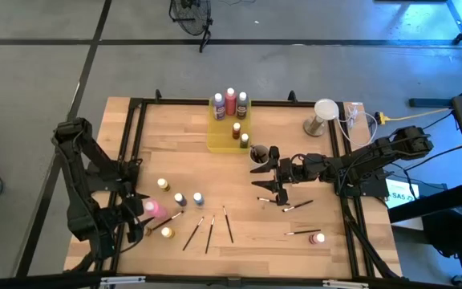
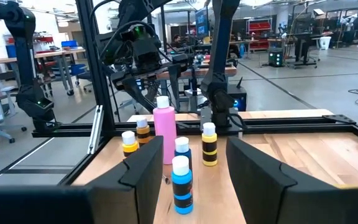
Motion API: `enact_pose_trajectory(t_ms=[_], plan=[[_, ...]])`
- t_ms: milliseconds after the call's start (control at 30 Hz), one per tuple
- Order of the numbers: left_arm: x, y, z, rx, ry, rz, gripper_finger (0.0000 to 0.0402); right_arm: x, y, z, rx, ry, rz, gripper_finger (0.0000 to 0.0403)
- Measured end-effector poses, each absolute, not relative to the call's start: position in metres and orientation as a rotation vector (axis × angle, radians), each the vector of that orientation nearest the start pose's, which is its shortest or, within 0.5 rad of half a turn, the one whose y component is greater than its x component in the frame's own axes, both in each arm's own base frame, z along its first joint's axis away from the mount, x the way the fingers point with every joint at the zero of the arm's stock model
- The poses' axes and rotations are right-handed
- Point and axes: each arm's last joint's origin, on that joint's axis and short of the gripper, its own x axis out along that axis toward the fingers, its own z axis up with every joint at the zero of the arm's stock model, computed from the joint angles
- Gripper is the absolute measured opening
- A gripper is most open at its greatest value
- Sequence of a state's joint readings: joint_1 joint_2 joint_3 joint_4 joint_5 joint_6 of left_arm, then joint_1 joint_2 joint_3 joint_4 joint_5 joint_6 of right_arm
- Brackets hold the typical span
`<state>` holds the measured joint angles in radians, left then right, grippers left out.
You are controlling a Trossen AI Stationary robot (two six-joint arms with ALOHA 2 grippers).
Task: Pick & Place Paint Supplies
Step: Put the large light pink paint bottle into the yellow bin
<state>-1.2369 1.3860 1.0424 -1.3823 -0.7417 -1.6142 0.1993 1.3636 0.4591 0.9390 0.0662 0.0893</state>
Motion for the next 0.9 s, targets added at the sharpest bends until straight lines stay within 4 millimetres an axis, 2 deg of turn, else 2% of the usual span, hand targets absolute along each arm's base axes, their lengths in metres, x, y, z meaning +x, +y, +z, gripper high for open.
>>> enact_pose_trajectory(t_ms=[333,900], plan=[[0.0834,-0.1851,0.2484,-0.146,0.892,0.517,0.0331,0.2561,0.0498,0.2097,0.094,-0.028,0.134,0.0178],[0.0851,-0.1851,0.2495,-0.118,0.828,0.494,0.0331,0.2561,0.0497,0.2097,0.093,-0.028,0.133,0.0178]])
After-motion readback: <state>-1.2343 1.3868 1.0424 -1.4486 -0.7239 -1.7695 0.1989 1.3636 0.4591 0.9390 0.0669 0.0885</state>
